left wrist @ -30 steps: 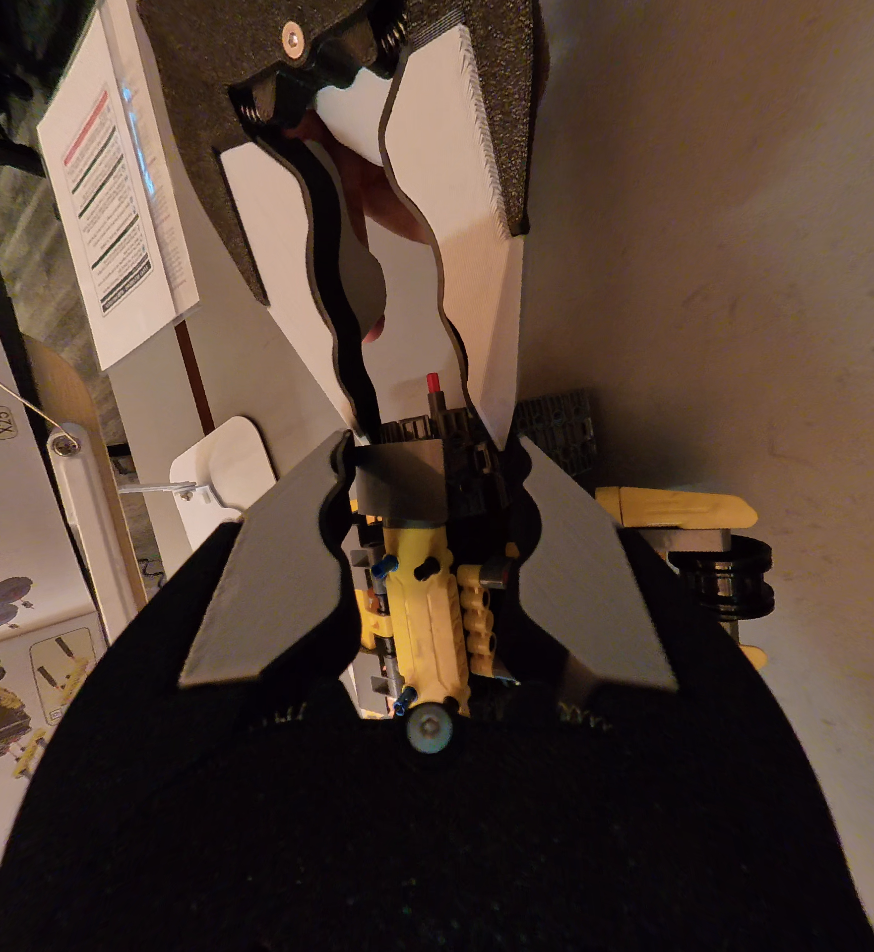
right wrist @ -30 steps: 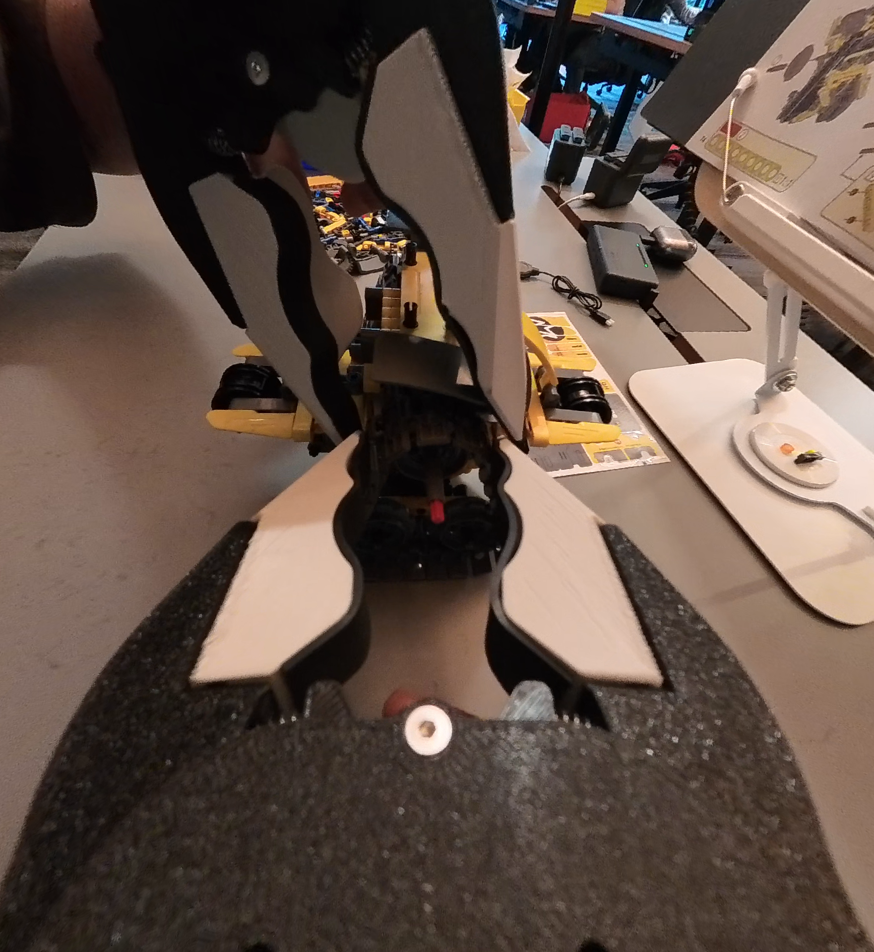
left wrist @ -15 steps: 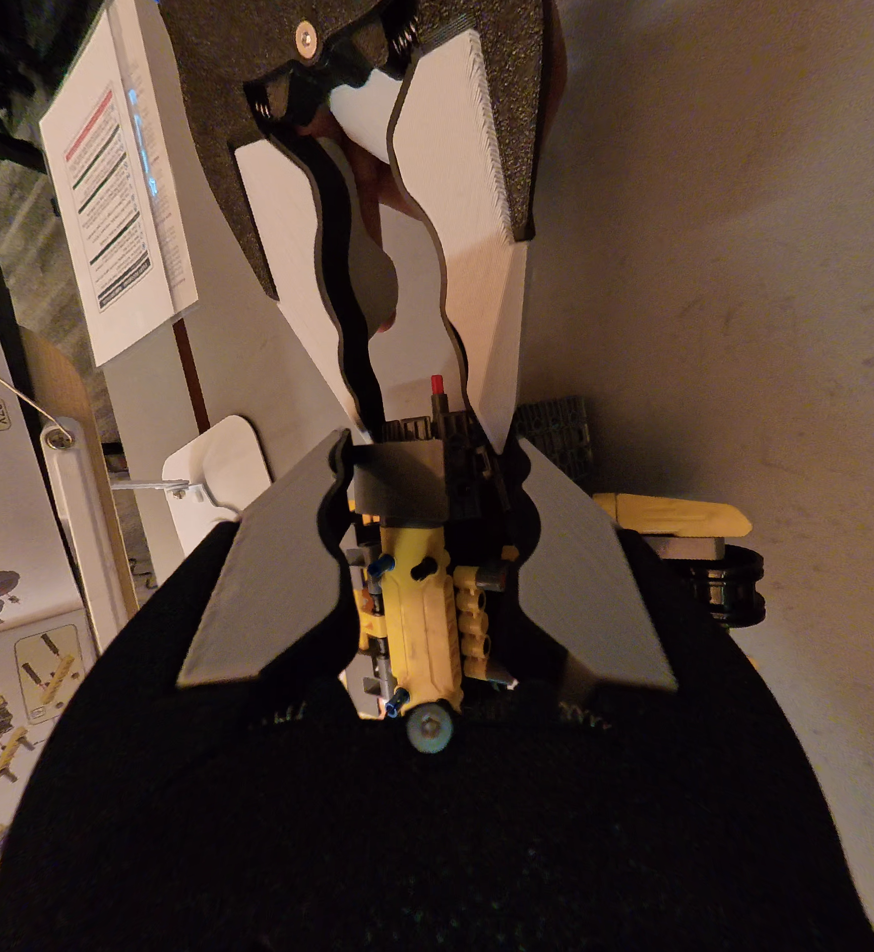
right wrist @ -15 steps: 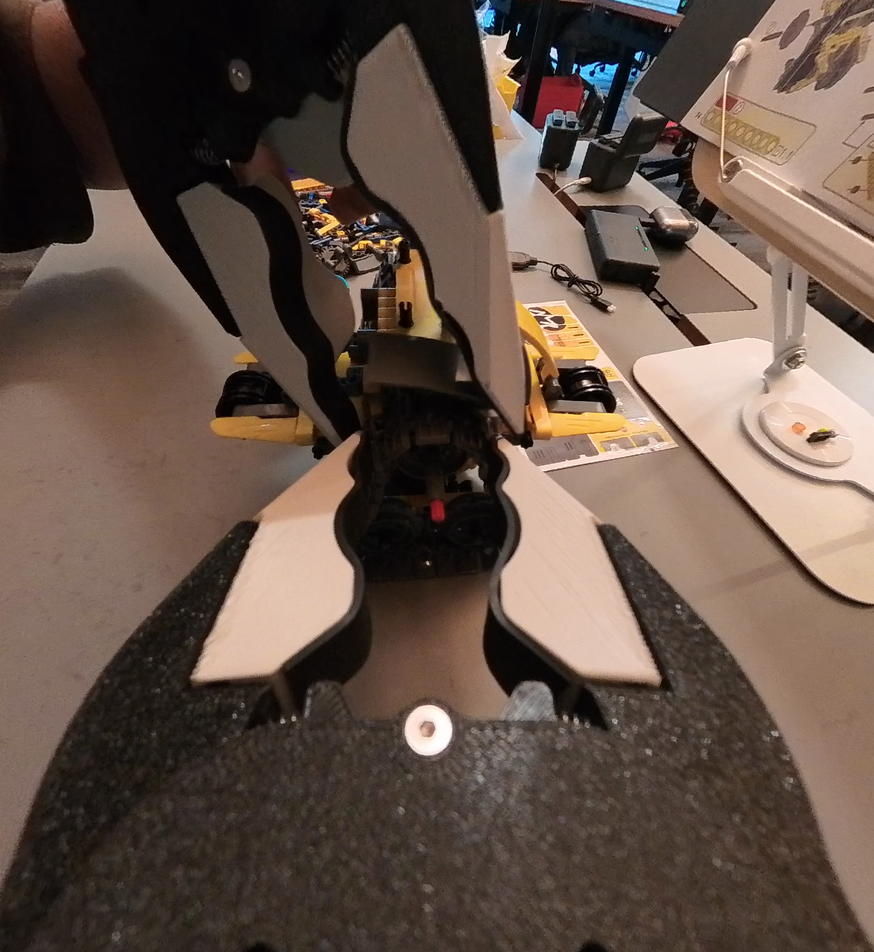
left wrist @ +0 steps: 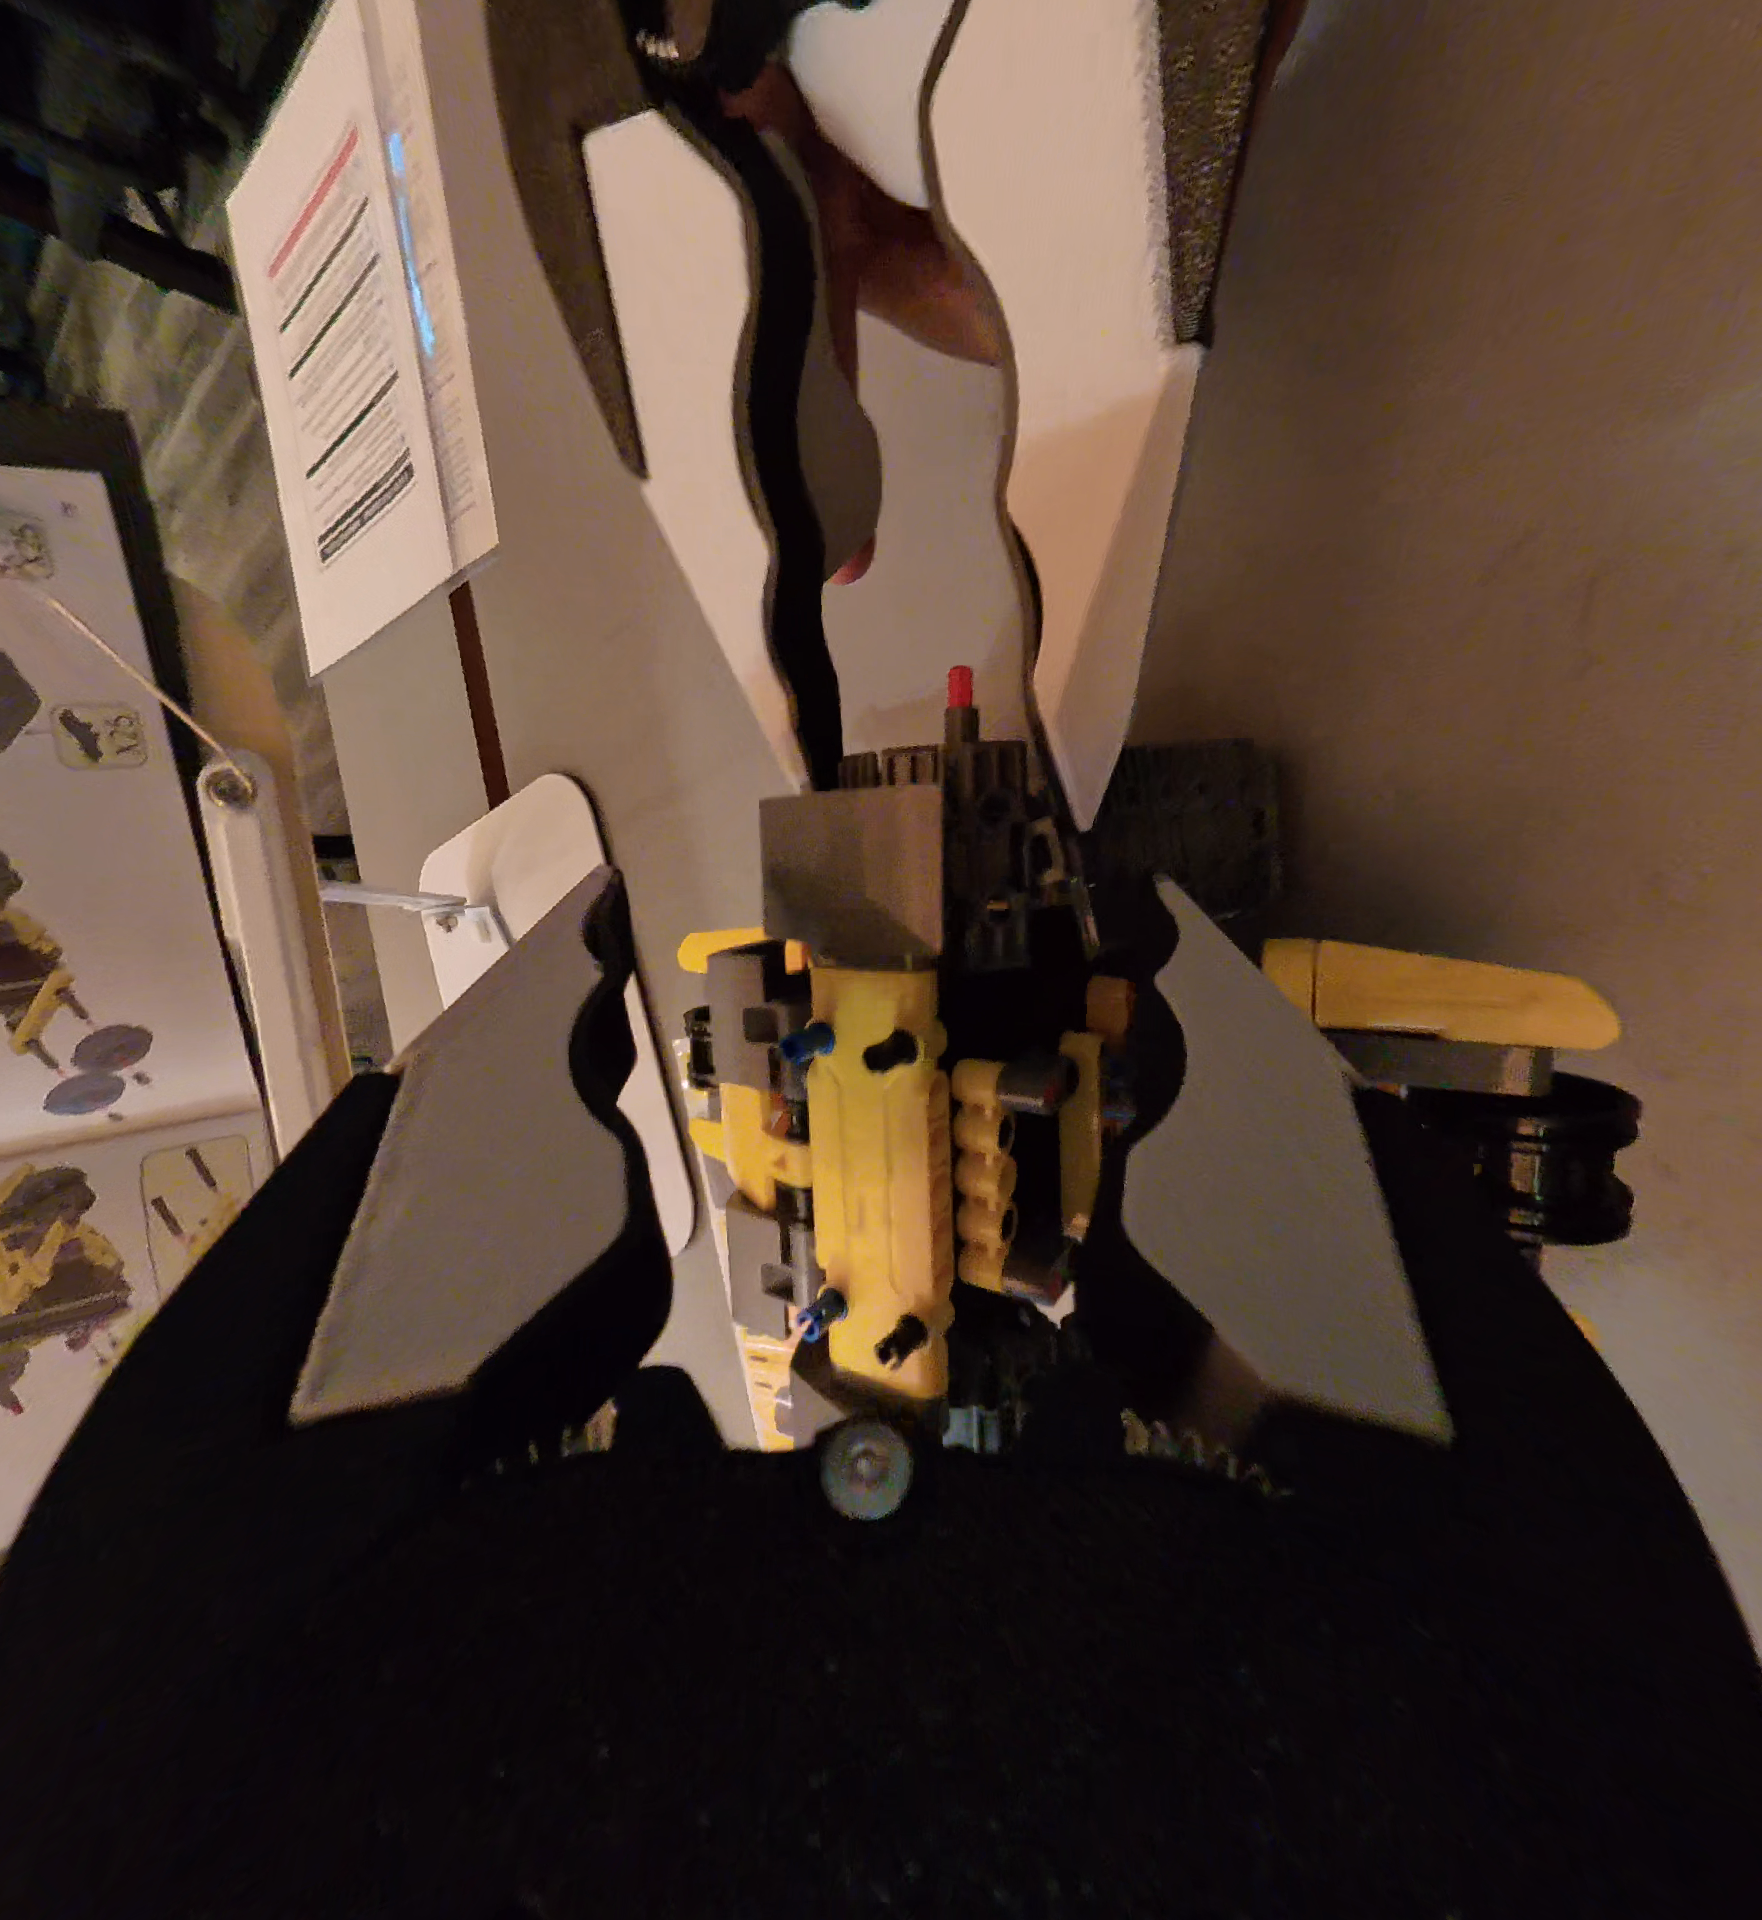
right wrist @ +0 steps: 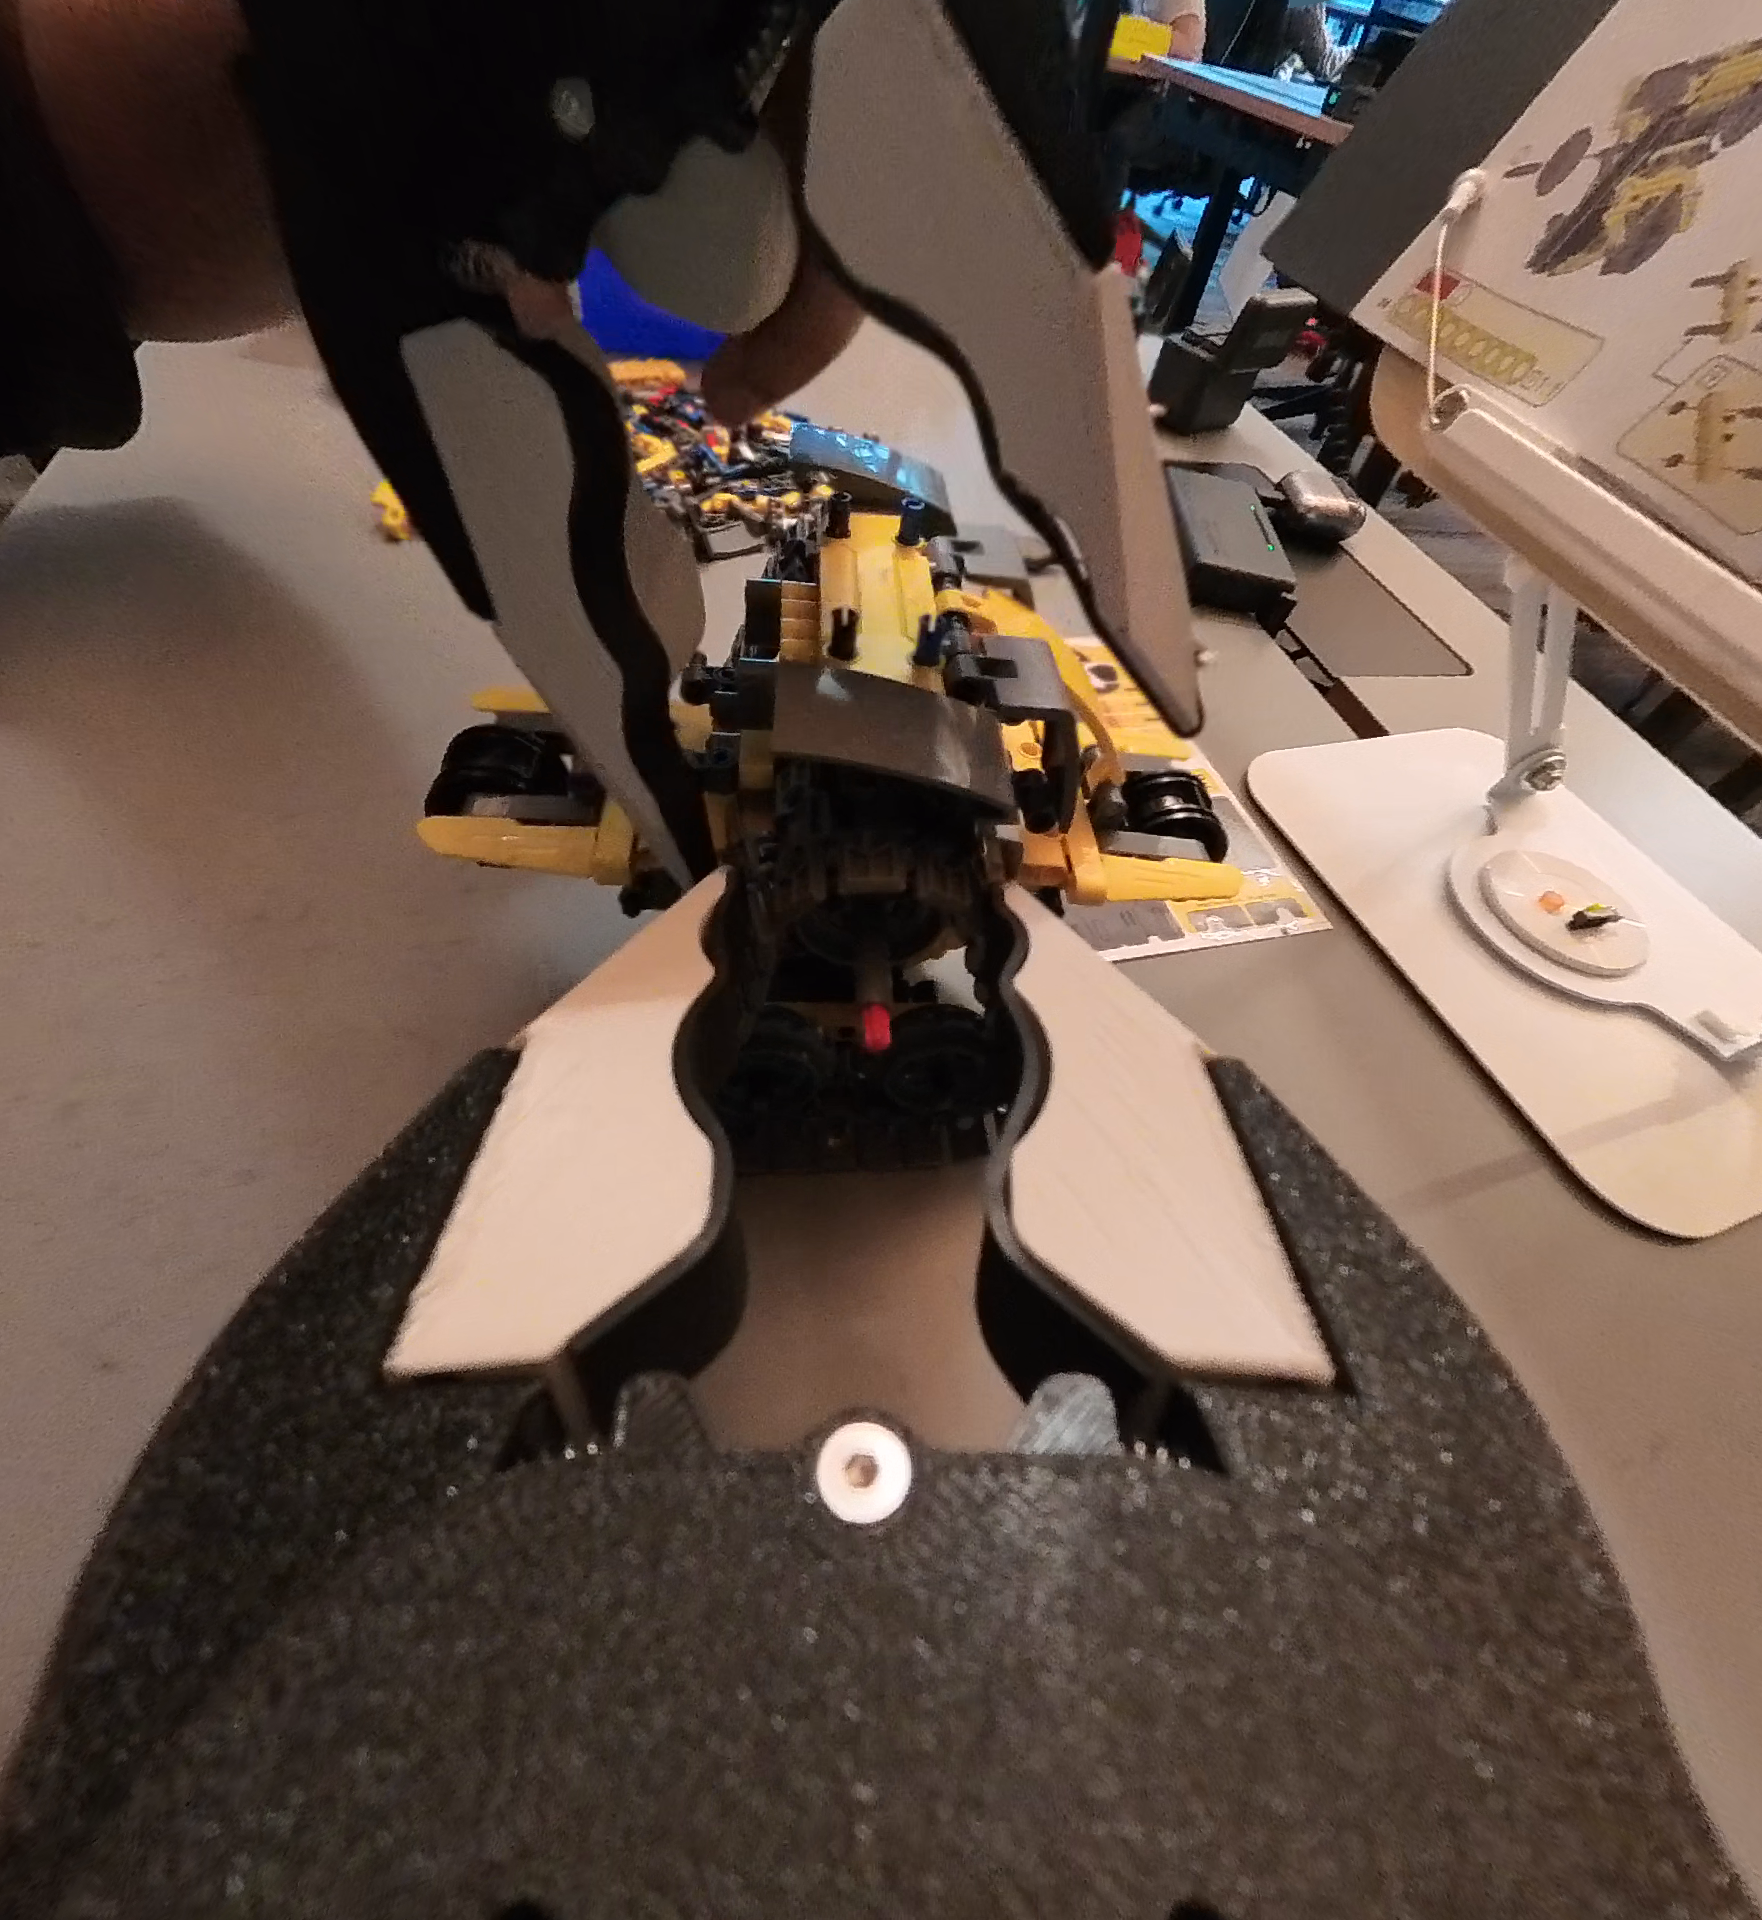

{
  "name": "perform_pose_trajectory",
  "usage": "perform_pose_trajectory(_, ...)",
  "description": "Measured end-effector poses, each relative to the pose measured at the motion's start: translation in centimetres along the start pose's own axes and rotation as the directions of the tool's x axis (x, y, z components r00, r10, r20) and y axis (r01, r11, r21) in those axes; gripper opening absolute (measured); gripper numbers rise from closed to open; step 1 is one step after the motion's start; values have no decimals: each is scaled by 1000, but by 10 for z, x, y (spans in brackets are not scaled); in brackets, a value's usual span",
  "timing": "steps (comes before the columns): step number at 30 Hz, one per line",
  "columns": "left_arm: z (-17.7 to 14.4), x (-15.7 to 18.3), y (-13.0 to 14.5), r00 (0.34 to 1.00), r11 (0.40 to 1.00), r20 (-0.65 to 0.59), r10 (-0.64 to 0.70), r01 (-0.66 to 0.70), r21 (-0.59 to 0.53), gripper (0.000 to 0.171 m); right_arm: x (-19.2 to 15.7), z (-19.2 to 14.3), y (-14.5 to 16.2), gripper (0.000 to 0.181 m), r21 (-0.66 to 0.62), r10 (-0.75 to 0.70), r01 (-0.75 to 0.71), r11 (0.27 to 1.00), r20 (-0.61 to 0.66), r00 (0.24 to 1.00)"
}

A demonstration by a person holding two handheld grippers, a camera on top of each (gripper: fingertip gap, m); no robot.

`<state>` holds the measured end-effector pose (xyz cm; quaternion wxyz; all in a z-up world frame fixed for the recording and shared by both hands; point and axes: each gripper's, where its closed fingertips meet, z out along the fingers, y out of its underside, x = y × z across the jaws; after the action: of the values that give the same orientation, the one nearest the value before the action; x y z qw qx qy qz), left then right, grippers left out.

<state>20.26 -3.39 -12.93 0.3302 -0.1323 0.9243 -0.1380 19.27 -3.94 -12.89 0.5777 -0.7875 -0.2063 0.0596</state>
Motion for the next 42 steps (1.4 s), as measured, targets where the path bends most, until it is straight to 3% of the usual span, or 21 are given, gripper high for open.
perform_pose_trajectory(5,-17,4,-5,999,995,32,-41,38,90,86,-1,0,0,45,4,-53,53,999,-13,999)
perform_pose_trajectory(9,-35,5,-14,986,988,161,-33,8,156,65,-2,0,-1,45,9,-70,70,997,-16,997)
perform_pose_trajectory(12,-46,29,-28,990,972,123,-69,39,231,55,-2,0,-1,45,7,-83,83,996,-18,996)
perform_pose_trajectory(15,-39,43,-21,987,983,130,-92,70,167,40,-3,-1,-1,44,8,-103,103,995,-19,995)
perform_pose_trajectory(21,-21,38,-6,968,986,196,-160,149,70,41,-5,-1,-2,44,-3,-144,144,990,-22,989)
perform_pose_trajectory(24,-19,36,-5,962,987,223,-157,148,60,39,-4,-1,-1,44,-13,-166,166,986,-34,985)
perform_pose_trajectory(30,-19,32,-3,956,992,265,-128,121,43,19,-5,-1,-1,44,1,-165,165,986,-31,986)
perform_pose_trajectory(42,-19,29,-3,946,989,293,-141,124,76,13,-5,0,-3,45,18,-146,147,989,-45,988)
